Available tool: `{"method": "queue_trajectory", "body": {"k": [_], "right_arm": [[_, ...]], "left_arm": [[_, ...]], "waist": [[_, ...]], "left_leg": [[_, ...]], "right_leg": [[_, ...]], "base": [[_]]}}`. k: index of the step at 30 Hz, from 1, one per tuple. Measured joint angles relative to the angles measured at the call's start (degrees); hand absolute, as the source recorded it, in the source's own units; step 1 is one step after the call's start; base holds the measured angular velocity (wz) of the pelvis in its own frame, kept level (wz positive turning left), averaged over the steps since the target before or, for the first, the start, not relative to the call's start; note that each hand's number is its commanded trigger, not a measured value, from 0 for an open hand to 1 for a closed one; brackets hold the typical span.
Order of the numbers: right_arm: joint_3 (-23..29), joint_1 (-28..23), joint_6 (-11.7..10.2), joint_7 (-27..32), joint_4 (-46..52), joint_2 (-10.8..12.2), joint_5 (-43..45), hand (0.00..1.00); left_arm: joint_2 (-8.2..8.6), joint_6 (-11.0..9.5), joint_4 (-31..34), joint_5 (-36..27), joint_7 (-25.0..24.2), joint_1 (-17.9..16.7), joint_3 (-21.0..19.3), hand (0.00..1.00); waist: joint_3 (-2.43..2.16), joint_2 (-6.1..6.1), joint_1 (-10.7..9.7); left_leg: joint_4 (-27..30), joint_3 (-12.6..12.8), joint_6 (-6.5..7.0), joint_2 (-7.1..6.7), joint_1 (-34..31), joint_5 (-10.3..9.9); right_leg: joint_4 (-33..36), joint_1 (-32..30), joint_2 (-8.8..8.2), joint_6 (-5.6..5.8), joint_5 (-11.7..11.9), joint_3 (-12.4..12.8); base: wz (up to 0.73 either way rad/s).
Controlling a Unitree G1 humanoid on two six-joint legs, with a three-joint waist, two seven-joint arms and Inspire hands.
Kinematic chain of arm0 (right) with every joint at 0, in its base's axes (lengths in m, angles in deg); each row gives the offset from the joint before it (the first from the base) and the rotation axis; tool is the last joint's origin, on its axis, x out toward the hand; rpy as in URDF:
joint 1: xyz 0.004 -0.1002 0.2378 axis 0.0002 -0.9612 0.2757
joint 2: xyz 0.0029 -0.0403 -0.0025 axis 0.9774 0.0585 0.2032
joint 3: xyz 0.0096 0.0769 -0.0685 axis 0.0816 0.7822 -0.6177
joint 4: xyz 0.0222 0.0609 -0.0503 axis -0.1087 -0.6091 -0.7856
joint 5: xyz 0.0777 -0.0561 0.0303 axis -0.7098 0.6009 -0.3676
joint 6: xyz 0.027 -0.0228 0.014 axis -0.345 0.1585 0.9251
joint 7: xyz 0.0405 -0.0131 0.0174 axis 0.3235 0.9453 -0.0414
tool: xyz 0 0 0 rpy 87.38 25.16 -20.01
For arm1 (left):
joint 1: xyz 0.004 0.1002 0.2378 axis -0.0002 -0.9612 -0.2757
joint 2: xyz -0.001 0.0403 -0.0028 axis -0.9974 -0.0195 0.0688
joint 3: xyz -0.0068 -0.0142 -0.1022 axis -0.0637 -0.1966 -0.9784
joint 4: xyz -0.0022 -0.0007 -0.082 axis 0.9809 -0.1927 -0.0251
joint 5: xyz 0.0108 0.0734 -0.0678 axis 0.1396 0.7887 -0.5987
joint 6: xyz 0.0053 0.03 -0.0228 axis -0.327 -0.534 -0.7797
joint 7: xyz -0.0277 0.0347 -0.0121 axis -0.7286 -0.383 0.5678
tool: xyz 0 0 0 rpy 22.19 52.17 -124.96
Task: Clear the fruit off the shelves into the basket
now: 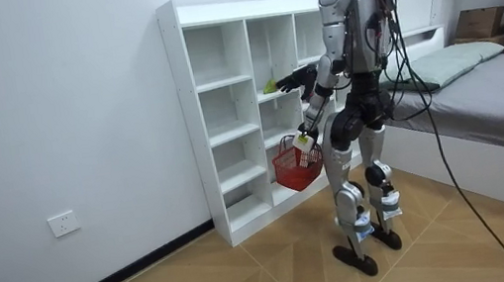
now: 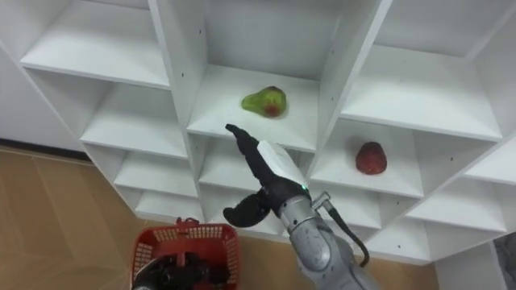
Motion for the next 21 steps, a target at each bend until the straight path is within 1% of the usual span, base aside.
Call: {"method": "queue_trajectory", "body": {"k": [2, 4, 6, 8, 10, 12, 13, 14, 15, 16, 19, 20, 21], "right_arm": [[0.4, 0.0, 0.0, 0.0, 0.9, 0.0, 0.0, 0.0], [1.0, 0.1, 0.1, 0.0, 1.3, 0.0, 0.1, 0.0], [1.8, 0.2, 1.1, 0.2, 3.3, -0.1, 0.1, 0.0], [1.8, 1.2, 1.3, 0.4, 3.7, -0.1, 0.1, 0.0], [2.4, 1.4, 1.7, 0.5, 5.4, -0.2, 0.1, 0.0], [2.7, 2.3, 1.8, 0.5, 6.0, -0.2, -0.1, 0.0], [3.7, 2.9, 1.8, 0.6, 6.0, -0.2, -0.7, 0.0], [5.0, 3.7, 1.9, 1.2, 5.8, -0.2, -2.2, 0.0], [6.6, 4.3, 2.2, 2.0, 5.5, -0.2, -3.6, 0.0], [7.1, 4.8, 2.4, 2.5, 5.5, -0.4, -4.4, 0.0], [9.2, 6.9, 2.5, 4.5, 5.5, -1.1, -7.4, 0.0], [9.9, 7.3, 2.5, 4.9, 5.5, -1.3, -7.6, 0.0], [10.4, 7.4, 2.5, 5.0, 5.5, -1.3, -7.8, 0.0]], "left_arm": [[0.14, 0.0, 0.0, -1.5, 0.0, -0.1, -1.1, 1.0], [-0.15, 0.0, 0.0, -1.9, -0.1, 0.0, -1.1, 1.0], [-0.51, 0.0, -0.8, -1.9, -0.3, 0.0, -1.0, 1.0], [-0.83, 0.0, -1.7, -1.9, -0.3, 0.0, -1.2, 1.0], [-0.76, 0.3, -1.9, -1.6, -0.3, 0.0, -2.0, 1.0], [-1.01, 0.5, -2.1, -1.1, -0.3, -0.3, -3.6, 1.0], [-0.75, 0.7, -2.0, -0.9, -0.2, -0.5, -4.9, 1.0], [-0.91, 0.8, -1.6, -0.7, 0.1, -0.7, -5.2, 1.0], [-1.25, 1.0, -0.9, -0.7, 0.3, -1.1, -5.2, 1.0], [-1.36, 1.0, -0.6, -0.7, 0.6, -1.2, -5.2, 1.0], [-1.57, 1.0, -0.3, -0.7, 1.3, -1.2, -5.0, 1.0], [-1.95, 1.0, -0.4, -0.6, 1.3, -1.3, -4.9, 1.0], [-1.97, 1.0, -0.4, -0.6, 1.3, -1.3, -4.9, 1.0]], "waist": [[0.15, -0.35, 0.5], [0.12, -0.69, 1.0], [0.17, -1.03, 1.2], [0.34, -1.38, 1.2], [0.29, -1.6, 1.3], [0.24, -1.7, 1.3], [0.19, -1.83, 1.2], [0.22, -1.93, 1.0], [0.06, -2.17, 0.9], [0.04, -2.28, 0.9], [0.07, -2.81, 1.0], [0.09, -3.14, 1.2], [0.09, -3.29, 1.2]], "left_leg": [[-0.3, 0.0, 0.0, -0.01, 0.6, 0.0], [-0.3, 0.1, 0.0, -0.04, 0.8, 0.0], [-0.3, 0.0, 0.01, -0.07, 0.8, 0.0], [-0.4, 0.0, 0.01, -0.04, 1.4, 0.0], [-0.6, -0.1, 0.01, -0.02, 1.5, 0.0], [-0.7, -0.3, 0.01, -0.04, 1.6, 0.0], [-0.7, -0.4, 0.01, -0.06, 1.5, 0.0], [-0.9, -0.7, 0.0, -0.06, 1.6, 0.0], [-0.7, -0.9, 0.0, -0.08, 1.6, 0.0], [-0.7, -0.9, 0.0, -0.08, 1.6, 0.0], [-0.2, -1.0, -0.01, -0.08, 1.6, 0.0], [-0.1, -1.3, -0.01, -0.08, 1.6, 0.0], [0.0, -1.7, -0.01, -0.1, 1.6, 0.0]], "right_leg": [[0.0, 0.2, 0.07, 0.0, 0.0, 1.2], [0.0, 0.2, 0.05, 0.01, 0.0, 1.2], [0.0, 0.3, 0.03, 0.01, 0.0, 1.2], [-0.1, 0.8, 0.08, 0.01, 0.0, 1.3], [-0.1, 0.8, 0.14, 0.01, 0.0, 1.6], [-0.1, 1.0, 0.22, 0.01, 0.0, 1.8], [-0.1, 1.2, 0.24, 0.01, 0.0, 1.6], [-0.1, 1.5, 0.24, 0.01, 0.0, 1.1], [-0.2, 1.7, 0.24, 0.02, 0.0, 0.9], [-0.2, 1.8, 0.25, 0.02, 0.0, 0.8], [-0.1, 2.0, 0.24, 0.02, 0.0, 0.6], [0.0, 2.0, 0.2, 0.02, 0.0, 0.3], [0.1, 2.0, 0.18, 0.02, 0.0, 0.1]], "base": [[-0.13], [-0.11], [0.0], [0.0], [0.0], [-0.03], [0.04], [0.12], [0.14], [0.09], [0.03], [0.05], [0.13]]}}
